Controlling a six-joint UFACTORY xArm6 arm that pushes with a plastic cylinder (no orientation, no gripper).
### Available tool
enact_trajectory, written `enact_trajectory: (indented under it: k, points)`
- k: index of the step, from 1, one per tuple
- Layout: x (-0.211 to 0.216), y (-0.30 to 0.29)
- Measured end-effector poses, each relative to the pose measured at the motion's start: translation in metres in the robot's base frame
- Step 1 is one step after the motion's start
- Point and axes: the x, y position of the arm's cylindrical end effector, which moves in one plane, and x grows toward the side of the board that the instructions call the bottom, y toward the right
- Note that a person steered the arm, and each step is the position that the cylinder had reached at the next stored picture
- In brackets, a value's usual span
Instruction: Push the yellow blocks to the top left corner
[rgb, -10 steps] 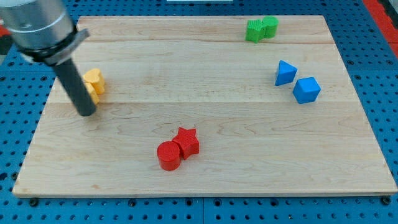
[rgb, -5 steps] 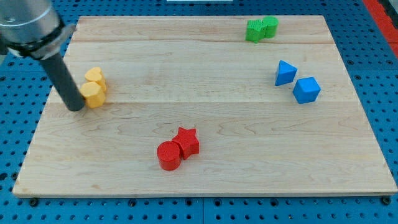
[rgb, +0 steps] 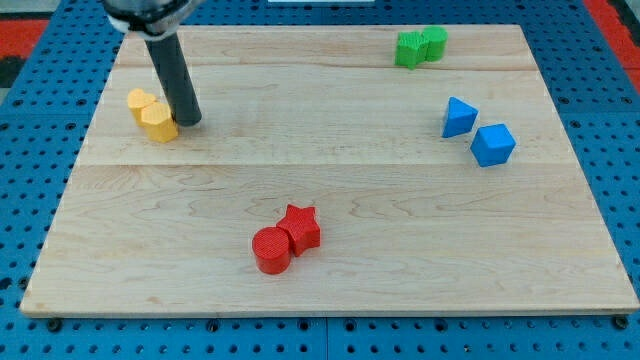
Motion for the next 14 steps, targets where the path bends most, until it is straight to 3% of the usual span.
enact_trajectory:
  k: [1,2,3,4,5,6,7,8,9,10,11,13,14]
  points:
    - [0.074,0.021]
    - [0.040,-0.034]
    - [-0.025,-0.025]
    - [-0.032,0.026]
    - [-0.097,0.031]
    - [-0.052,0.068]
    - [-0.019,-0.018]
    - [-0.071,-0.032]
    - [-0.081,-0.025]
    - [0.009,-0.048]
    - [-0.013,-0.109]
    - [-0.077,0.000]
    - [-0.002,-0.020]
